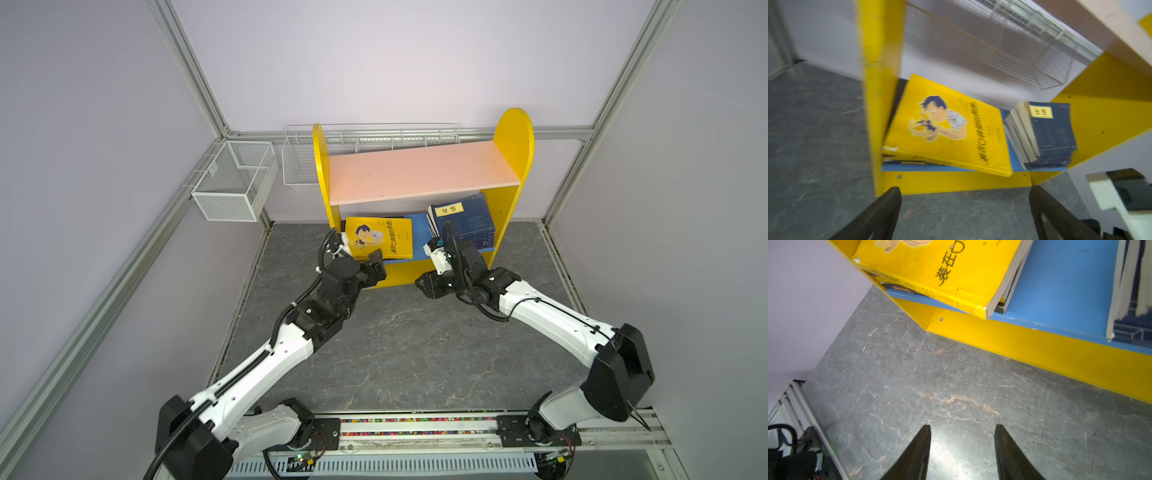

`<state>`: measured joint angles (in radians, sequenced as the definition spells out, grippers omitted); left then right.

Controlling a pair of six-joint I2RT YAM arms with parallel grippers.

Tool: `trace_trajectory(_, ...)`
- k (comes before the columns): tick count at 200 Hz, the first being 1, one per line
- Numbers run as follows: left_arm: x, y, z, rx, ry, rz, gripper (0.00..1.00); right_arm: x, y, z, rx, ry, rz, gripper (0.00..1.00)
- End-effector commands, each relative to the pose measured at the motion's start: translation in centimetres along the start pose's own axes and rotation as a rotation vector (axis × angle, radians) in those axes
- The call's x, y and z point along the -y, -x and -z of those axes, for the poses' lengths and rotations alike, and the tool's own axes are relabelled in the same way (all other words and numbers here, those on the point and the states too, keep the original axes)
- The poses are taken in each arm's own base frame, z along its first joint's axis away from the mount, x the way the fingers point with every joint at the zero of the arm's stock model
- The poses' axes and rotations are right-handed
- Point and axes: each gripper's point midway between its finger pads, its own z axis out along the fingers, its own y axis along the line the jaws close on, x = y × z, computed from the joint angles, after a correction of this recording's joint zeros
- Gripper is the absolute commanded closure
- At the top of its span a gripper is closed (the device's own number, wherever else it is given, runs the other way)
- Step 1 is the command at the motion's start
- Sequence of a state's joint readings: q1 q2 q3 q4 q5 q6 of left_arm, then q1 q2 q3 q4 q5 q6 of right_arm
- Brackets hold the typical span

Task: Stacking books/files
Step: Move the book to the bookshelf.

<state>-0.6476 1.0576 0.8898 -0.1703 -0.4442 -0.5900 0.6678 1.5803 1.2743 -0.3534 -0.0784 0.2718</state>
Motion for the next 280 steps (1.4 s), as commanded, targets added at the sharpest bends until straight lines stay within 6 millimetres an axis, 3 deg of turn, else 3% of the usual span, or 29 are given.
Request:
trace_trajectory(1, -7.0, -1.2, 1.7, 0.009, 0.21, 0.136, 0.03, 0.2, 1.2, -1.6, -0.012, -0.024, 0.047, 0.48)
trace_trajectory(20, -9.9, -1.3, 2.7, 0.018, 0.258, 0.192, 0.03, 1.0, 2.0, -3.6, -0.045, -0.056, 0.066, 0.49)
trace_trajectory(49, -11.2, -0.5, 3.7, 0.041, 0.283, 0.208, 0.03, 1.7, 3.5, -5.8, -0.051, -0.078, 0.116, 0.5)
trace_trajectory(85, -11.5, 0.1, 4.1, 0.043, 0.293, 0.19, 0.02, 2.5, 4.9, -7.3, -0.069, -0.096, 0.178, 0.5)
trace_trajectory(140, -11.6, -0.4, 3.8, 0.024, 0.293, 0.186, 0.02, 2.1, 5.8, -8.3, -0.079, -0.058, 0.291, 0.52)
trace_trajectory(218, -10.7, -1.9, 1.8, -0.046, 0.264, 0.178, 0.03, -0.5, 8.3, -9.6, -0.055, 0.065, 0.381, 0.55)
trace_trajectory(257, -10.8, -2.1, 1.5, -0.056, 0.267, 0.162, 0.03, -1.1, 8.3, -9.6, -0.07, 0.1, 0.439, 0.57)
trace_trajectory(280, -10.8, -2.2, 1.2, -0.063, 0.271, 0.158, 0.03, -0.8, 8.4, -8.8, -0.052, 0.084, 0.432, 0.51)
